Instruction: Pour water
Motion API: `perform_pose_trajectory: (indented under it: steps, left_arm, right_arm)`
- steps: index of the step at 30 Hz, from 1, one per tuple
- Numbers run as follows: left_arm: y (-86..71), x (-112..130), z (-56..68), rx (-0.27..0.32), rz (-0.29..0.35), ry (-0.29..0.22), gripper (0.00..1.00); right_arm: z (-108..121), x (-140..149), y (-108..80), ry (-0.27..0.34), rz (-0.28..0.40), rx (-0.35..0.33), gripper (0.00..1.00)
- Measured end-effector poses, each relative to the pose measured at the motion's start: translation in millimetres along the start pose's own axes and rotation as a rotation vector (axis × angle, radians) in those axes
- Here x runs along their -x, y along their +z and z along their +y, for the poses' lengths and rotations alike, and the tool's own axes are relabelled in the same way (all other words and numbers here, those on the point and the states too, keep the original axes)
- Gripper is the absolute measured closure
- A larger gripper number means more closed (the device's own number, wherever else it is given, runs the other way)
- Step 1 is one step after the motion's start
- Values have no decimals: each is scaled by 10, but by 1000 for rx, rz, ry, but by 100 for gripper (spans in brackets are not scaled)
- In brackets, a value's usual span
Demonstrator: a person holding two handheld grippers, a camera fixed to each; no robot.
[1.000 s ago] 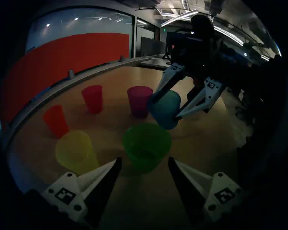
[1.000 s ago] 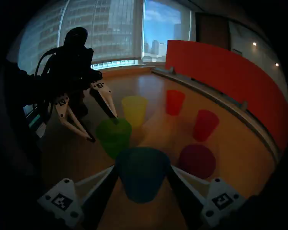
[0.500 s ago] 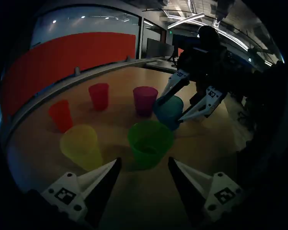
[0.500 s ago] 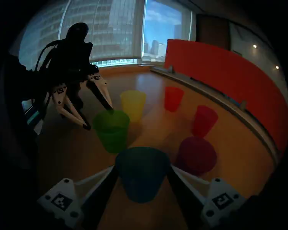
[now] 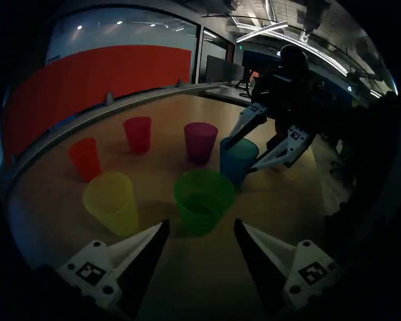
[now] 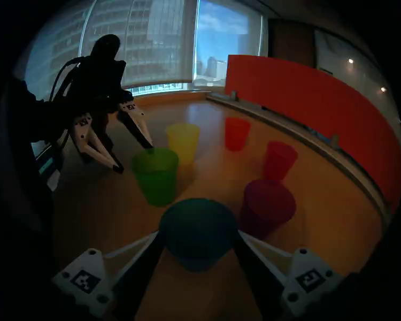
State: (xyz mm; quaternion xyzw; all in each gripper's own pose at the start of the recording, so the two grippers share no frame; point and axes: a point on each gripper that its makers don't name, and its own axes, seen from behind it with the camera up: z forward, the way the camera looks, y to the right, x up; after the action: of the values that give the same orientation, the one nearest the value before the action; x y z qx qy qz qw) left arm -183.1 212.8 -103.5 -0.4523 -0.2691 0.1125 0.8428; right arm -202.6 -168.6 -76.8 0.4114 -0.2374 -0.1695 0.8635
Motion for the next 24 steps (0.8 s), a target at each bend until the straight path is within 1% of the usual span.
perform_pose_trajectory:
  steps: [3,10,14,17,20,24]
  left_arm:
    - [-10,-1,19,1,2,0,11]
    - [-9,9,11,-7,3,-10,11]
    - [-26,2,5,-11,6,-14,11]
    - [-49,6,-5,-17,7,-15,11]
    - [-83,16,-24,-28,10,-17,11]
    - [-145,24,-86,-55,20,-29,11]
  right_arm:
    - [8,35,-36,8,-2,6,8]
    - [21,58,-80,22,-2,15,7]
    - [6,67,-89,18,-8,17,0]
    - [5,96,-95,15,-17,22,0]
    - [10,127,-115,20,-21,30,0]
    - [31,170,-179,31,-23,43,0]
